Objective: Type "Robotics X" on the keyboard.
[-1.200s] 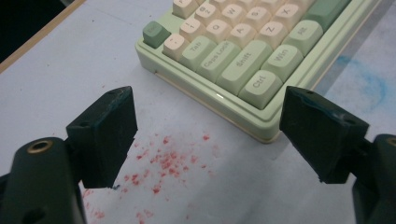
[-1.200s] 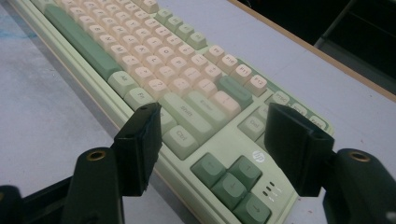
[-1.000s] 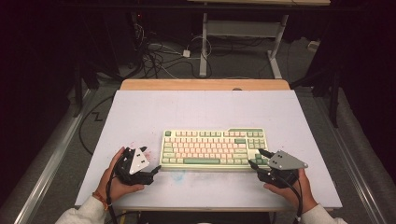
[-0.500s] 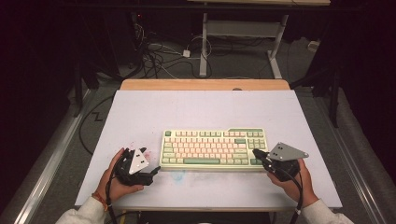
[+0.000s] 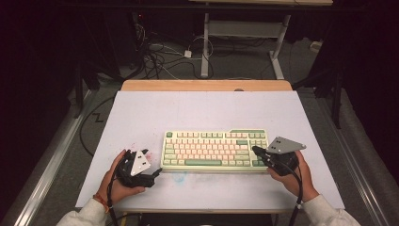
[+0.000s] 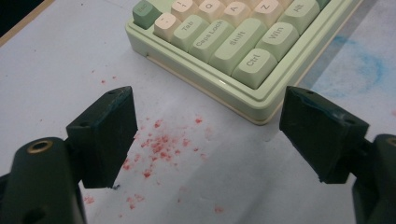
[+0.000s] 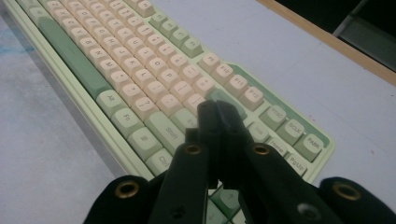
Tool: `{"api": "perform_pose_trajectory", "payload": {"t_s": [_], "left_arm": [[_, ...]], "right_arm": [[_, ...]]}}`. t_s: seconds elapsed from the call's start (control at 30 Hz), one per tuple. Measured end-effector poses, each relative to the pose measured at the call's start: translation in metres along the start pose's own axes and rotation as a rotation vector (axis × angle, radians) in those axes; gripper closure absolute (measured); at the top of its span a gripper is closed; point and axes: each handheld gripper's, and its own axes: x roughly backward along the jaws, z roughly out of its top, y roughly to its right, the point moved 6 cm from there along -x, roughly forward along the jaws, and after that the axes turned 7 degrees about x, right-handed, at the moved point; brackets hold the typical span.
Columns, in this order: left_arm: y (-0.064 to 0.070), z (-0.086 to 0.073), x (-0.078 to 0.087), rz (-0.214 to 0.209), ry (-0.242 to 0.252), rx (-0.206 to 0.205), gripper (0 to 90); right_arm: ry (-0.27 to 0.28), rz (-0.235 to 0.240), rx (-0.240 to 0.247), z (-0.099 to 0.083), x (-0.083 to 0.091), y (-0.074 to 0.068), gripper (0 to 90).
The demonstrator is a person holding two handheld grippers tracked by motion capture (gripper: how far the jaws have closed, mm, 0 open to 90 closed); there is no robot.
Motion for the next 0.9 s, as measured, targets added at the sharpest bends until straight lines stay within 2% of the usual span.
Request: {"api": "perform_pose_trajectory", "payload": {"t_s": [0.33, 0.6, 0.9], "left_arm": [[0.000, 0.000, 0.000, -0.005, -0.007, -0.004, 18.0], [0.001, 0.000, -0.001, -0.014, 0.000, 0.009, 18.1], [0.001, 0.000, -0.001, -0.017, -0.003, 0.002, 18.1]], "right_arm": [[-0.027, 0.043, 0.025, 0.007, -0.015, -0.004, 90.0], [-0.054, 0.068, 0.033, 0.008, -0.028, -0.007, 90.0], [-0.080, 0.094, 0.046, 0.009, -0.040, -0.012, 90.0]]}}
